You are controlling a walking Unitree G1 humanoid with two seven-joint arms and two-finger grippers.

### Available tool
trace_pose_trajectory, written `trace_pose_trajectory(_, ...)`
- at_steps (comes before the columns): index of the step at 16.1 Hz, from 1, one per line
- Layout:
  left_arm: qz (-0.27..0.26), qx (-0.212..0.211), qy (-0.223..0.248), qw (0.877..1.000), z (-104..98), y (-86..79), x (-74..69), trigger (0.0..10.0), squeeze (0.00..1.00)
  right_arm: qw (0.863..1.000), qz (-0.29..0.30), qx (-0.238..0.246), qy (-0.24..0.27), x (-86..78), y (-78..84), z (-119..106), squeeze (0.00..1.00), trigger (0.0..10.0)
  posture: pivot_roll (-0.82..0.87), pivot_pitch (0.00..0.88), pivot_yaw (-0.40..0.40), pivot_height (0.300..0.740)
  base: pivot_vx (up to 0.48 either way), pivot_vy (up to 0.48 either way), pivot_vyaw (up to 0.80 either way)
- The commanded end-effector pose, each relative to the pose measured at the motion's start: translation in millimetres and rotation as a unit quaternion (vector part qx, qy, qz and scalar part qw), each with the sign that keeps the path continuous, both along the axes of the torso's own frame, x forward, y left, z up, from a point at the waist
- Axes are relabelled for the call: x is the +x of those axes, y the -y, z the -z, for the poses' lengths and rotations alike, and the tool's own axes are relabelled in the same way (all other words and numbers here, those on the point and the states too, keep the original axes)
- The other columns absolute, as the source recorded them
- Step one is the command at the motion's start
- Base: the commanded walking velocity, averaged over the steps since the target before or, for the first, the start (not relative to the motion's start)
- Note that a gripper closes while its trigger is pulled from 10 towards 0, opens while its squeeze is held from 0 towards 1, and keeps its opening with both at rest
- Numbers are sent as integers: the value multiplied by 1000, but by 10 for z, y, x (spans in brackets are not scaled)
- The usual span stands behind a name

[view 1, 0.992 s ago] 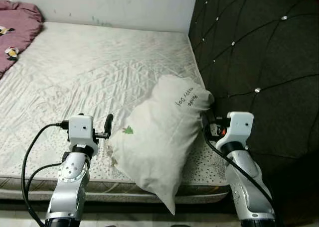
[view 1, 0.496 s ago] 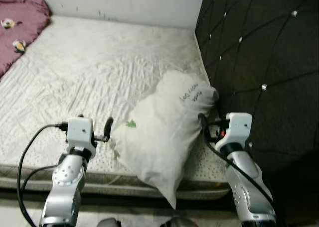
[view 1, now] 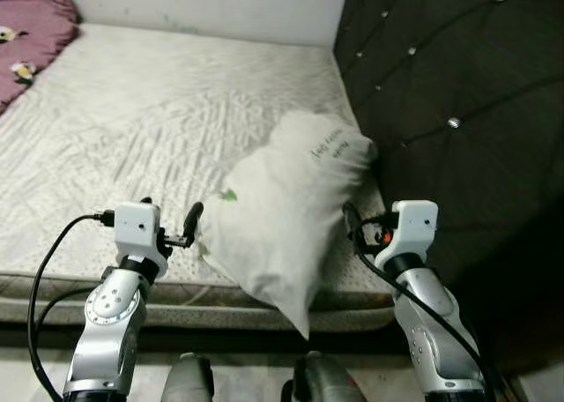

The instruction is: Clean up the room

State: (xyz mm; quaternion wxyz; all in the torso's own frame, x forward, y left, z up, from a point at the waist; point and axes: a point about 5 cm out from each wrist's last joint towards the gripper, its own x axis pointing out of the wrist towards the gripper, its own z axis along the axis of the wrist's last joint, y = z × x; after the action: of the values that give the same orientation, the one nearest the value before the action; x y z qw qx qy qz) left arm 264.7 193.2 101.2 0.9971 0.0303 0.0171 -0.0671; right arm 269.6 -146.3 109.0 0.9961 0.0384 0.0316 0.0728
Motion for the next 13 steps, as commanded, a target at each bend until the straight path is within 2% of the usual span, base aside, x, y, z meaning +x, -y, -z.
trace_pose_trajectory(1, 6, -3, 3, 1000, -11, 28, 20, 10000, 0, 1000, -10, -5, 5, 10, -7, -36, 0, 10000, -21, 39, -93, 661, 0, 0, 0)
trace_pose_trajectory(4, 2, -5, 1, 1000, 4, 16, -2, 10000, 0, 1000, -14, 0, -1, 5, -12, -16, 0, 10000, -16, 40, -98, 661, 0, 0, 0)
trace_pose_trajectory(6, 4, -7, 1, 1000, 16, 37, -14, 10000, 0, 999, -33, 0, 2, 15, -57, -32, 0, 10000, -14, 37, -103, 661, 261, 0, 0)
trace_pose_trajectory(13, 2, -6, 4, 1000, 21, 52, -4, 10000, 0, 999, -40, 5, 2, 62, -84, -54, 0, 10000, -12, 31, -110, 661, 301, 0, 0)
